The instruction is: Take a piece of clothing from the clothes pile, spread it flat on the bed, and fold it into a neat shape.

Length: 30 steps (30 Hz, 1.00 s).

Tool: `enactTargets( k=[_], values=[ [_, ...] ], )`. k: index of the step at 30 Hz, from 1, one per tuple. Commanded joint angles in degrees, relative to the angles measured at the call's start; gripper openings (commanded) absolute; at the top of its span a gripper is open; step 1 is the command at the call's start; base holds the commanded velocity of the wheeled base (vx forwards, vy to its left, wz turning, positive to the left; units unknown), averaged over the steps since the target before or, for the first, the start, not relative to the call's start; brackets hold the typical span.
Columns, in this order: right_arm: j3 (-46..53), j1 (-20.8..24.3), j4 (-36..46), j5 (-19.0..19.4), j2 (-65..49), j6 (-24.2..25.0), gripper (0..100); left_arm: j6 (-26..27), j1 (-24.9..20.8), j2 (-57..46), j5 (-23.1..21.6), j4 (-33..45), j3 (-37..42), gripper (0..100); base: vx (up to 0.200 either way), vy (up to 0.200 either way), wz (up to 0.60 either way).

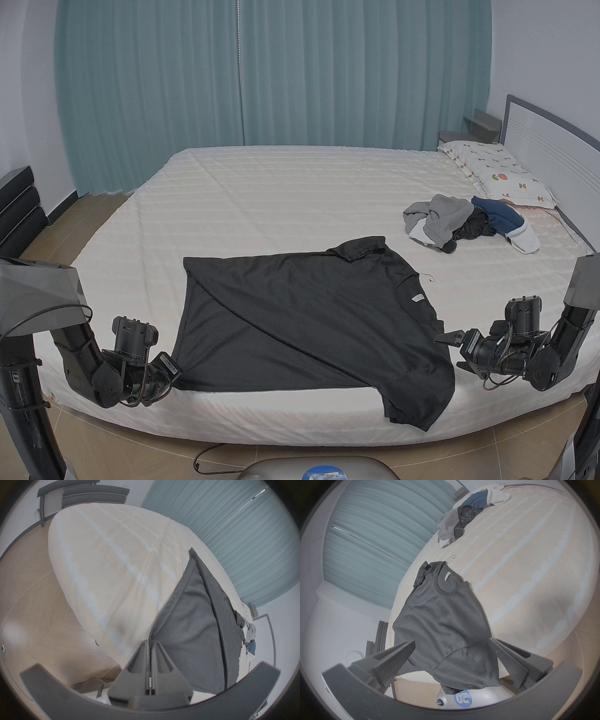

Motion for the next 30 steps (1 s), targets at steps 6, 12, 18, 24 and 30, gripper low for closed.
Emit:
enactTargets(
  k=[6,12,18,24,30],
  values=[
    [-0.6,-0.55,-0.13,-0.05,2.55,-0.48,100,4.31,4.09,-4.57,0.03,0.11,4.49,0,0.0,0.0,0.0],
    [-0.69,-0.29,-0.21,0.04,3.52,-0.57,100,6.5,5.32,-4.66,-0.05,0.11,5.89,0,0.0,0.0,0.0],
    [-2.01,-0.37,-0.21,-0.05,5.63,-0.57,100,6.68,3.74,-4.75,-0.14,0.02,7.39,0,0.0,0.0,0.0],
    [-3.59,0.33,0.14,-0.05,7.56,-0.66,100,6.68,3.56,-5.01,-0.23,0.02,7.3,0,0.0,0.0,0.0],
    [-3.77,0.77,0.67,-0.75,8.0,-1.01,0,6.68,3.56,-5.01,-0.4,0.02,7.3,0,0.0,0.0,0.0]
  ],
)
